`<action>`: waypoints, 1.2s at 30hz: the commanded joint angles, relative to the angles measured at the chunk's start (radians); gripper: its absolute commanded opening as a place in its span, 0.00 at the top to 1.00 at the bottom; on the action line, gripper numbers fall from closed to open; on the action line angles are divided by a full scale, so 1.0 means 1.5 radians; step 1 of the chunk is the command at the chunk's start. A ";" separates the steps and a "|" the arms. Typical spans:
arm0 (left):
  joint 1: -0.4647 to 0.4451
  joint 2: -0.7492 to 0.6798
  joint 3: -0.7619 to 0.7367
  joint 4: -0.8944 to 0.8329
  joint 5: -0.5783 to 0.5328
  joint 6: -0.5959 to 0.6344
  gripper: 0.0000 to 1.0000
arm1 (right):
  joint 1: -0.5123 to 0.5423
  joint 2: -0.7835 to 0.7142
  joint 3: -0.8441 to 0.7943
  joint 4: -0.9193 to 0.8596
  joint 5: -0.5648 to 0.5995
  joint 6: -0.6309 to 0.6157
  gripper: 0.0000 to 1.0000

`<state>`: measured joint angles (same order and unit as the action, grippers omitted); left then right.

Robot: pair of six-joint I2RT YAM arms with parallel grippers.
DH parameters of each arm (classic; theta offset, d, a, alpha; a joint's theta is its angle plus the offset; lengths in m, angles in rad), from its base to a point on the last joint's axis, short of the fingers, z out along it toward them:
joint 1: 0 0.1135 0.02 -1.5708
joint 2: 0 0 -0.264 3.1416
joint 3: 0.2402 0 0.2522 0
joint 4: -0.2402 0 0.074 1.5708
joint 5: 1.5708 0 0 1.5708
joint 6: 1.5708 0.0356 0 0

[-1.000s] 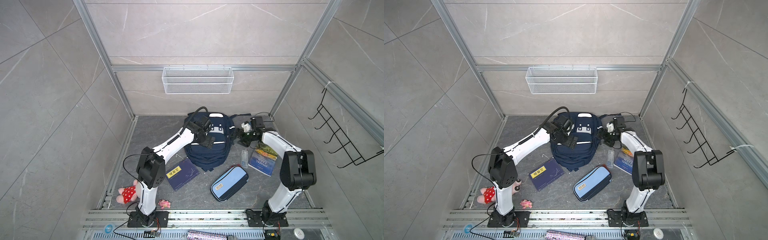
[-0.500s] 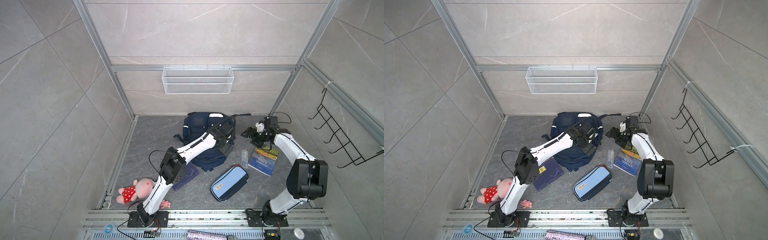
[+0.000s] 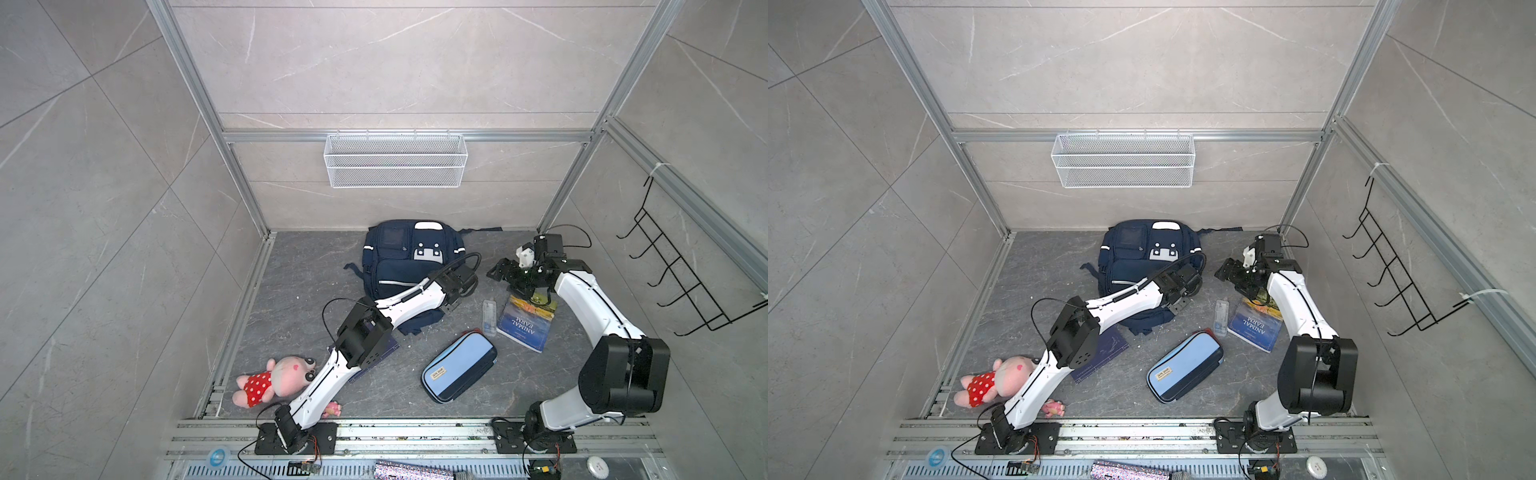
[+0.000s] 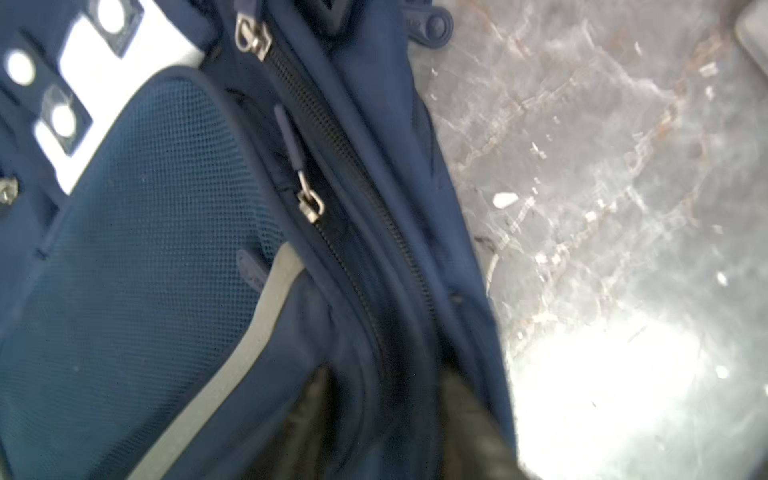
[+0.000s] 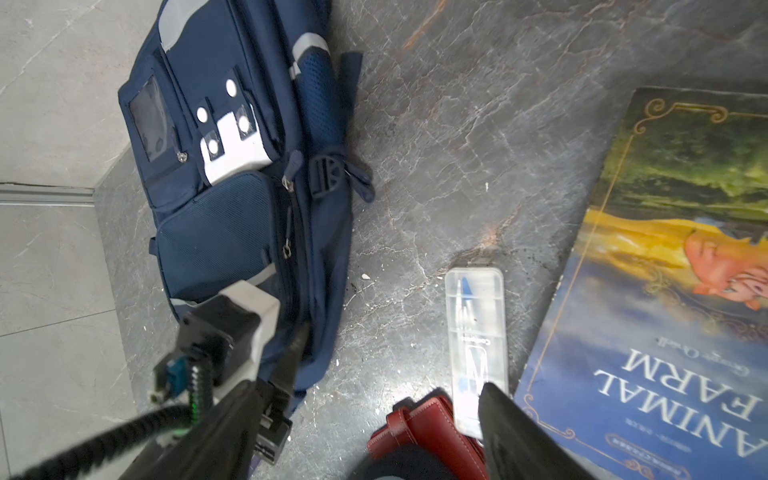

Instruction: Pack the student bag

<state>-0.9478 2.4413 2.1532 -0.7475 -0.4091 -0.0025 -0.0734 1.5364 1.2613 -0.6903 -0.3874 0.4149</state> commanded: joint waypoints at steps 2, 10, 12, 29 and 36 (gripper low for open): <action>0.013 -0.039 -0.026 0.038 0.007 -0.027 0.87 | -0.002 -0.015 -0.010 -0.016 0.013 -0.030 0.16; 0.052 -0.164 -0.058 0.025 0.082 -0.031 1.00 | -0.003 -0.026 -0.045 0.058 -0.018 -0.033 0.16; 0.064 -0.201 -0.088 0.032 0.129 -0.032 1.00 | -0.002 -0.032 -0.056 0.077 -0.022 -0.040 0.16; 0.229 -0.376 -0.096 -0.021 0.481 -0.013 1.00 | 0.025 -0.065 -0.160 0.357 -0.300 -0.187 0.15; 0.266 -0.431 -0.119 -0.052 0.558 0.013 1.00 | 0.087 0.010 -0.090 0.310 -0.311 -0.281 0.25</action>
<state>-0.5442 1.9148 1.9572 -0.8555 0.3008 -0.0132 0.0292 1.5154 1.0718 -0.2123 -0.8127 0.0925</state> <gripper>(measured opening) 0.097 0.779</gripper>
